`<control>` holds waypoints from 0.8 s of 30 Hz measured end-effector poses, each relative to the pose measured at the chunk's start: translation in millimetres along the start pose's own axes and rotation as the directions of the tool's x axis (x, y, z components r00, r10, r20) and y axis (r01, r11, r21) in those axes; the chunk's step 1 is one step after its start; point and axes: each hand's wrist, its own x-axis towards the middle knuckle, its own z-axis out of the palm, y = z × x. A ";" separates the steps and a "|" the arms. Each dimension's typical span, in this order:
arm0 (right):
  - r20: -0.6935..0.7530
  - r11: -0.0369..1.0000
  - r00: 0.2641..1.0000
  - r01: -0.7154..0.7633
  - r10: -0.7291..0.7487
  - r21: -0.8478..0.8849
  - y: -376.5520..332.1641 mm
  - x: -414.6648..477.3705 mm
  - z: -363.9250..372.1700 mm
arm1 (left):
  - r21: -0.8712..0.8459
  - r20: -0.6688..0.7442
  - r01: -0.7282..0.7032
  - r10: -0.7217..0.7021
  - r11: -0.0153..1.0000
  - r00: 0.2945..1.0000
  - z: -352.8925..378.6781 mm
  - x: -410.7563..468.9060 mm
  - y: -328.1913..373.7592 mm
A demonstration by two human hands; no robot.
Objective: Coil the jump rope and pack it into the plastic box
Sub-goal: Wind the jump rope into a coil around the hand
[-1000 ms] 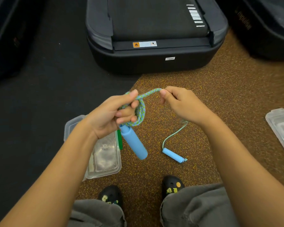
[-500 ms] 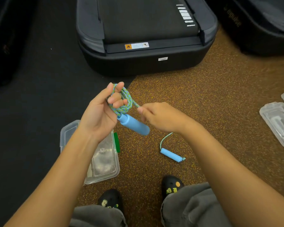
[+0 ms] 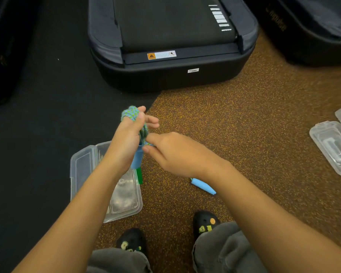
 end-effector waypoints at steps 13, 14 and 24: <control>-0.353 0.955 0.926 -0.025 0.134 0.296 28.9 -4.3 -42.7 | 0.268 0.461 0.021 -0.147 0.963 0.875 6.6 -14.7 7.1; -0.361 0.943 0.921 -0.020 0.147 0.331 30.6 -3.5 -42.4 | 0.212 0.462 0.047 -0.143 0.976 0.875 7.9 -16.2 9.7; 0.137 0.635 0.987 -0.157 0.081 0.757 18.7 -2.7 -36.8 | -0.218 0.478 0.188 -0.063 0.958 0.876 2.0 -17.1 17.6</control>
